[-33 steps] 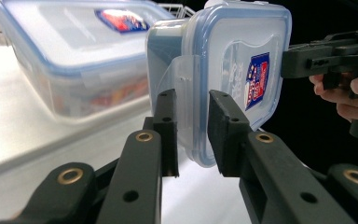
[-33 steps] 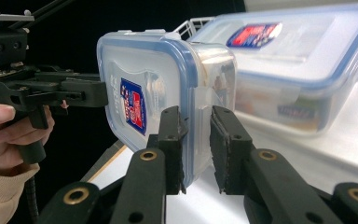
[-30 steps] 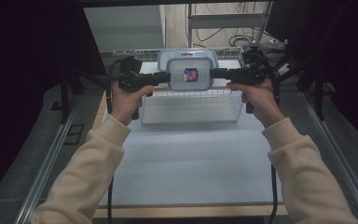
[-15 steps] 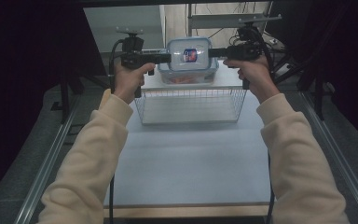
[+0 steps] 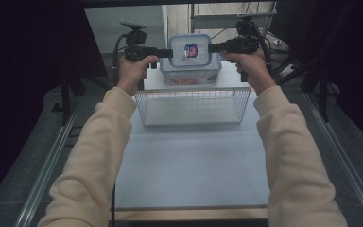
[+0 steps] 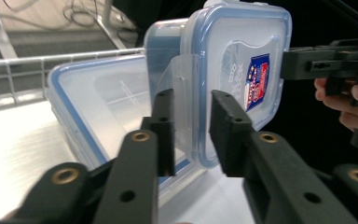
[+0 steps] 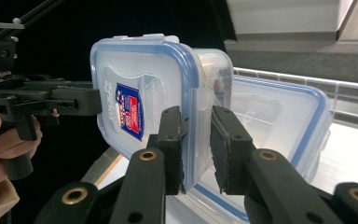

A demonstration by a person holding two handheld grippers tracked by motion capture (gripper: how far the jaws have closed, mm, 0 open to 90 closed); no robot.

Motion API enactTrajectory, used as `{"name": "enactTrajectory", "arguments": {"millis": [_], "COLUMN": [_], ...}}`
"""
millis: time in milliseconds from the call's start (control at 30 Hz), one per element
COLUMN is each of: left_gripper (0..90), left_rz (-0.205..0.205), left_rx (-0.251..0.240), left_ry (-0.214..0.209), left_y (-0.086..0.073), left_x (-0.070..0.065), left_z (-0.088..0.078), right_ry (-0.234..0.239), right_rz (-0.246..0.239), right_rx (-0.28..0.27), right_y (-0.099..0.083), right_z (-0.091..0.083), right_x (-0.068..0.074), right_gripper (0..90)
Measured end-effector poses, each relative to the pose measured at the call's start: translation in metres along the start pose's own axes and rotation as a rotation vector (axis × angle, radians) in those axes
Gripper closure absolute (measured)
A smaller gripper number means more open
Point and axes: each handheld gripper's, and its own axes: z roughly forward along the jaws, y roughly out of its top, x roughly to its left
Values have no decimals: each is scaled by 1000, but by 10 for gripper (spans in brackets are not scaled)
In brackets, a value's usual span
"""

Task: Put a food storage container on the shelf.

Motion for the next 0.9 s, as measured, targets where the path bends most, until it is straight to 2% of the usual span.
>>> {"name": "enactTrajectory", "arguments": {"millis": [67, 133, 233, 333, 500, 600, 700, 800, 900], "left_gripper": [679, 676, 659, 649, 609, 583, 568, 522, 486], "left_rz": [-4, -25, -56, -92, -128, -161, -171, -174, -157], "left_rx": [1, -5, -10, -16, -25, -36, -38, -50, -44], "left_ry": [9, 4, -7, -31, -45, -79, -97, -98, -94], "left_y": [3, 5, 7, 8, 8, 6, 5, 5, 5], "left_x": [-1, 0, 5, 11, 18, 24, 27, 28, 27], "left_z": [2, 4, 8, 11, 16, 18, 20, 20, 21], "right_ry": [-9, -14, 7, 11, 25, 30, 43, 44, 43], "right_rz": [13, 28, 59, 82, 124, 143, 164, 176, 182], "right_rx": [3, -1, 11, 6, 12, 8, 11, 11, 8], "right_y": [2, 3, 5, 7, 6, 5, 4, 4, 3], "right_z": [3, 5, 10, 13, 18, 21, 22, 22, 21], "right_x": [-2, -4, -8, -10, -18, -21, -23, -24, -24], "right_gripper": [727, 717, 664, 643, 609, 582, 559, 541, 528]}}
